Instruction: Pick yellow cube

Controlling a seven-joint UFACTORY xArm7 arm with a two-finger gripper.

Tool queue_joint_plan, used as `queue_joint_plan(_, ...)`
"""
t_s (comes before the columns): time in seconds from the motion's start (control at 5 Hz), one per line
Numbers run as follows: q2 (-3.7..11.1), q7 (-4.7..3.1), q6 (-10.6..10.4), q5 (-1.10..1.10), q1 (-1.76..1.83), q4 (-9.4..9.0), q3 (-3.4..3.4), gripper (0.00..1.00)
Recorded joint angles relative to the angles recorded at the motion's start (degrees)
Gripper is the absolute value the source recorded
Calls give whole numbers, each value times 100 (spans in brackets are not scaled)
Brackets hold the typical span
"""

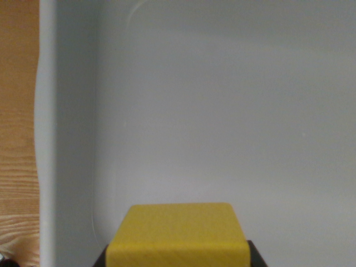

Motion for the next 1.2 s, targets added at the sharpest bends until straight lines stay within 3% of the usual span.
queue_joint_plan(1.2, -119, 8, 353, 15, -9, 236, 2, 100)
